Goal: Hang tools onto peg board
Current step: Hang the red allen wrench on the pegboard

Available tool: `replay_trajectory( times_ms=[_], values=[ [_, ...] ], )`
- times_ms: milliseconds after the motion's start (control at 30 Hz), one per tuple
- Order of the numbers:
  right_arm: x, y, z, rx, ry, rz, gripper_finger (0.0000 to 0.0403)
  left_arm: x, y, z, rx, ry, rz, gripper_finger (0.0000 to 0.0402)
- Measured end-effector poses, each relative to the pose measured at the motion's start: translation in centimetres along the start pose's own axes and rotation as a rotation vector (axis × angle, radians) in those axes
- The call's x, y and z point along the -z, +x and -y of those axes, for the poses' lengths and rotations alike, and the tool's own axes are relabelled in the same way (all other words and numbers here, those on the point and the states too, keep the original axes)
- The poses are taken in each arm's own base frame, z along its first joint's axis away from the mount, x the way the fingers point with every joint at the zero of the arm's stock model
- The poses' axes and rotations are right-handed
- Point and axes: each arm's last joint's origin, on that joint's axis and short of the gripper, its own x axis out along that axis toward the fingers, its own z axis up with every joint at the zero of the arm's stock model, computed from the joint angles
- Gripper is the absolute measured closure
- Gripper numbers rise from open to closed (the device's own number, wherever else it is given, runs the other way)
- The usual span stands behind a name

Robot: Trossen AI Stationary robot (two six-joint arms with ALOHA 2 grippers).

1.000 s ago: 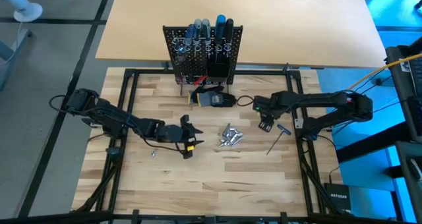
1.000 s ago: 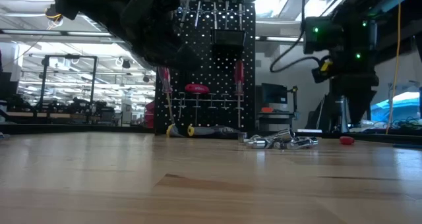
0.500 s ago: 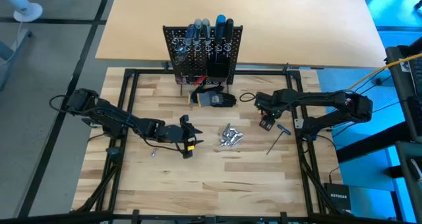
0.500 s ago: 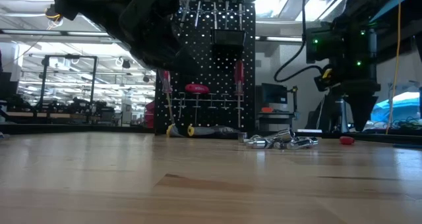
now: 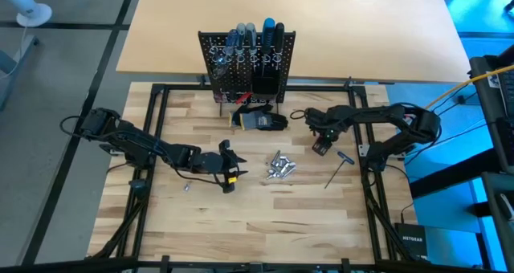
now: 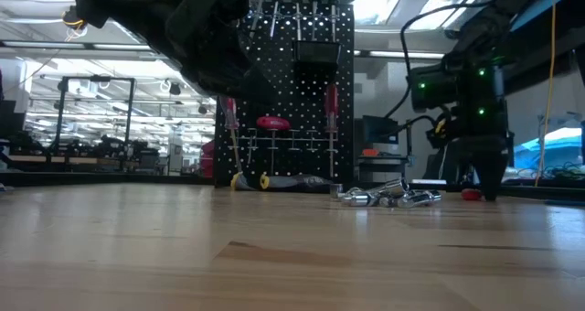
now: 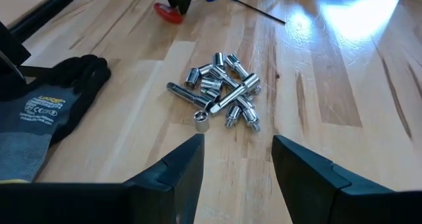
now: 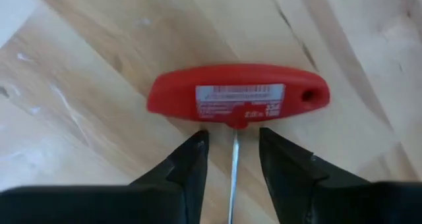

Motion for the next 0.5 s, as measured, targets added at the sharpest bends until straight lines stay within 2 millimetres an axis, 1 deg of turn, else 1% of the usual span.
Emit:
replay_trajectory(
  times_ms=[200,300,433,500],
  values=[
    [-0.20,0.41,-0.13,0.000,-0.055,-0.011,0.0304,-0.01,0.00,0.00,0.000,0.003,0.001,0.0233],
    [-0.26,0.43,-0.15,-0.003,-0.058,-0.003,0.0333,0.00,0.00,0.00,0.000,0.004,0.000,0.0233],
    [-0.37,0.44,-0.16,0.007,-0.089,0.010,0.0385,-0.01,0.00,0.00,0.000,0.003,0.001,0.0233],
    [-0.42,0.44,-0.15,0.012,-0.104,0.016,0.0395,-0.01,0.00,0.00,0.000,0.002,0.001,0.0233]
  ],
)
